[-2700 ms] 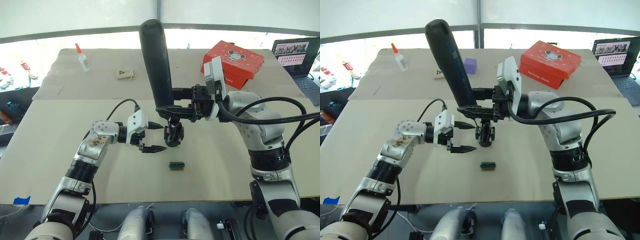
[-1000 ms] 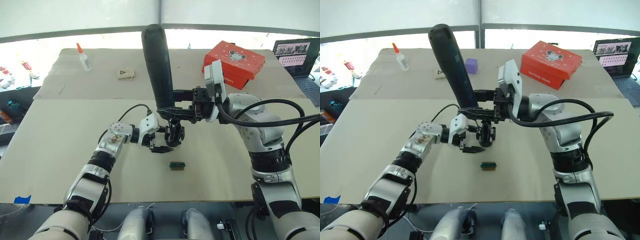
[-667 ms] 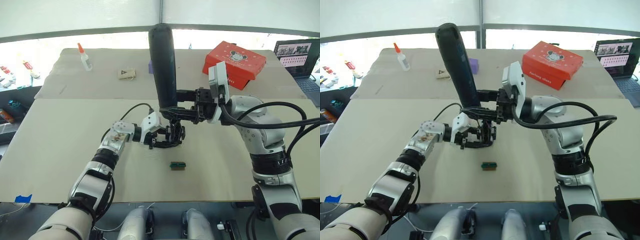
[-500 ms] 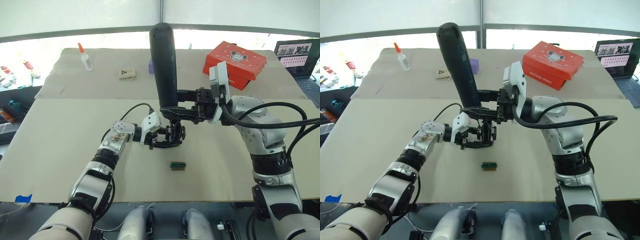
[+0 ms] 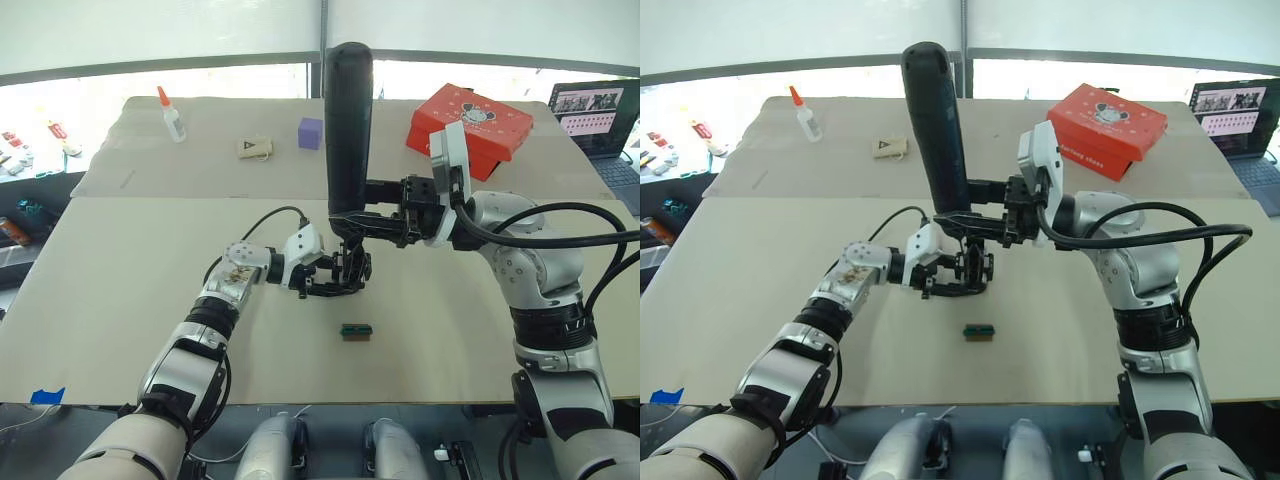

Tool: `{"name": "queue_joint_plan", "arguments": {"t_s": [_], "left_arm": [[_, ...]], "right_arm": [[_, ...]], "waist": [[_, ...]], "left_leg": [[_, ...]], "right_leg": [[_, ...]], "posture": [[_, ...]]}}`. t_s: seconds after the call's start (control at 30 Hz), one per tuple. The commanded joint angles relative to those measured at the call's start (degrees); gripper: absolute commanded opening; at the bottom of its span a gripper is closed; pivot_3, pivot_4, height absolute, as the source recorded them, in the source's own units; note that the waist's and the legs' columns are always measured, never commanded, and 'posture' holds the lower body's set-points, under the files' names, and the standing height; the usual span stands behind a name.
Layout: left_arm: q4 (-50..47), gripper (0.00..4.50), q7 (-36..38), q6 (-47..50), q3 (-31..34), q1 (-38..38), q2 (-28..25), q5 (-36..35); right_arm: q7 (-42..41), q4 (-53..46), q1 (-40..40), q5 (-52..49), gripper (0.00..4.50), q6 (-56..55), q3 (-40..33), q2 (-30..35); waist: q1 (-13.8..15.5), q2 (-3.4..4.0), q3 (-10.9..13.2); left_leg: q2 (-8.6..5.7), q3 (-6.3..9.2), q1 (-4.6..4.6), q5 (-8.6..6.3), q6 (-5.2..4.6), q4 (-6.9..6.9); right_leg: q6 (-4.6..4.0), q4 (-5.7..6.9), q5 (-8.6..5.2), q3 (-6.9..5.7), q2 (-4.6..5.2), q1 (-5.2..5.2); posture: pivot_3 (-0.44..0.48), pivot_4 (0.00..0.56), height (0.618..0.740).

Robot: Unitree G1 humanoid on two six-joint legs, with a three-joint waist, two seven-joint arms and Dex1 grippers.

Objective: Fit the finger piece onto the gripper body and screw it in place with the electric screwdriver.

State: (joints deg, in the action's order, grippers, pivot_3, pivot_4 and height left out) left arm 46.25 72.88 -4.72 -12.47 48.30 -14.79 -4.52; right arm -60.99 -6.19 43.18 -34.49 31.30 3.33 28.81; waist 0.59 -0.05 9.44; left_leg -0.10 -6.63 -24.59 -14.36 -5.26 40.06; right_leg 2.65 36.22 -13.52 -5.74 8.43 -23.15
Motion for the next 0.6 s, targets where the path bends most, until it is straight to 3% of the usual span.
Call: {"name": "queue_joint_plan", "arguments": {"t_s": [0.03,0.6], "left_arm": [[-0.2,2.32,0.9,-0.5,0.9,1.8,0.0,-0.7],[-0.2,2.32,1.1,-0.9,0.8,1.8,0.4,-0.1]], "right_arm": [[-1.0,1.9,-2.5,2.9,1.92,1.6,3.3,1.6],[-0.4,5.2,-5.7,5.6,1.92,-2.2,4.8,1.0]], "waist": [[0.0,-0.03,0.0],[0.0,-0.49,-0.4]], "left_leg": [[0.00,0.00,0.00,0.00,0.00,0.00],[0.03,0.02,0.09,0.00,0.00,0.00]], "right_leg": [[0.00,0.00,0.00,0.00,0.00,0.00],[0.00,-0.01,0.00,0.00,0.00,0.07]], "posture": [[0.000,0.150,0.740],[0.000,0.150,0.740]]}}
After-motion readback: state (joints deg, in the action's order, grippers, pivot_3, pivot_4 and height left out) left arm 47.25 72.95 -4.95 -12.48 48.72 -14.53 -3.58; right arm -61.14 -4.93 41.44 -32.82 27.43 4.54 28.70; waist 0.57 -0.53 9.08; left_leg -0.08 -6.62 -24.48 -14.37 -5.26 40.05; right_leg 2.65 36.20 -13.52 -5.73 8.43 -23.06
